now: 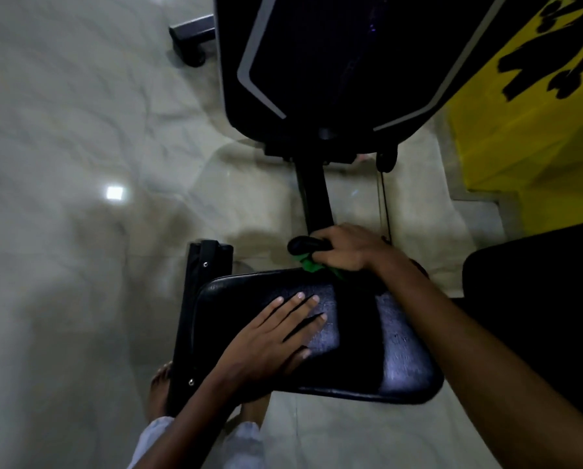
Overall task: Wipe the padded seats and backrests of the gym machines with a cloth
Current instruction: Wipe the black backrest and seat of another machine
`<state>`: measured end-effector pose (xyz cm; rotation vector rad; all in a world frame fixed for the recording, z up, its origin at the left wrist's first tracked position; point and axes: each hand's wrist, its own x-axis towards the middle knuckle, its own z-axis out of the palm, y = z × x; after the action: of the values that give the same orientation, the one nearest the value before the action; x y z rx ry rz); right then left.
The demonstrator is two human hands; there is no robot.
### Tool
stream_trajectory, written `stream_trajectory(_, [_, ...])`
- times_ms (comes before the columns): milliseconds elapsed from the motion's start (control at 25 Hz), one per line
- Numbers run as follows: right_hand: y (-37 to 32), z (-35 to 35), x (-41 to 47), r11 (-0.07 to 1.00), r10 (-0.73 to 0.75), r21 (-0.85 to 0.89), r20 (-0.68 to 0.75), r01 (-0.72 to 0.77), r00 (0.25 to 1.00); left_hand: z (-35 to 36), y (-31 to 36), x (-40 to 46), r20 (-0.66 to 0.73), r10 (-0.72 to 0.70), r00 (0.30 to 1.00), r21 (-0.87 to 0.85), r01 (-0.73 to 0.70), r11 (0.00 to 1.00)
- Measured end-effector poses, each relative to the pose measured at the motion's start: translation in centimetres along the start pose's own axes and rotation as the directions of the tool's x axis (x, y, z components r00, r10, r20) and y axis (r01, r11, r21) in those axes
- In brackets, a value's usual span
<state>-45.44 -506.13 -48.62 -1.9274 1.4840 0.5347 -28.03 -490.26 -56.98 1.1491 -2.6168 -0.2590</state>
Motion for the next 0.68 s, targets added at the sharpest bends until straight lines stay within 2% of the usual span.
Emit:
stream_trajectory(120, [1.3,-1.3,-0.3,0.994,0.015,0.110,0.067,-0.022,0.998,0.3,-1.0,-0.1,-0.046,0.056,0.997,0.007,-0.056,0.998])
stream_trajectory(280, [5.0,-3.2,-2.0,0.972,0.139,0.179,0.094,-0.154,0.986,0.2,-2.7,-0.6,-0.065,0.142,0.988,0.013,-0.141,0.990])
stream_trajectory(480, [-2.0,0.0,2.4,0.988,-0.005,0.150,0.153,-0.018,0.988,-0.6,-5.5,-2.9,-0.003,0.221,0.975,0.028,-0.221,0.975])
stream_trajectory(600, [-8.0,2.3,4.9,0.972,-0.153,0.202,0.172,0.118,0.973,-0.3,-5.3,-3.3,0.012,0.204,0.979,0.009,-0.204,0.979])
stream_trajectory(680, [-8.5,2.2,5.1,0.961,-0.174,0.246,0.198,0.122,0.965,-0.3,-5.2,-3.5,-0.005,0.164,0.986,-0.028,-0.164,0.986])
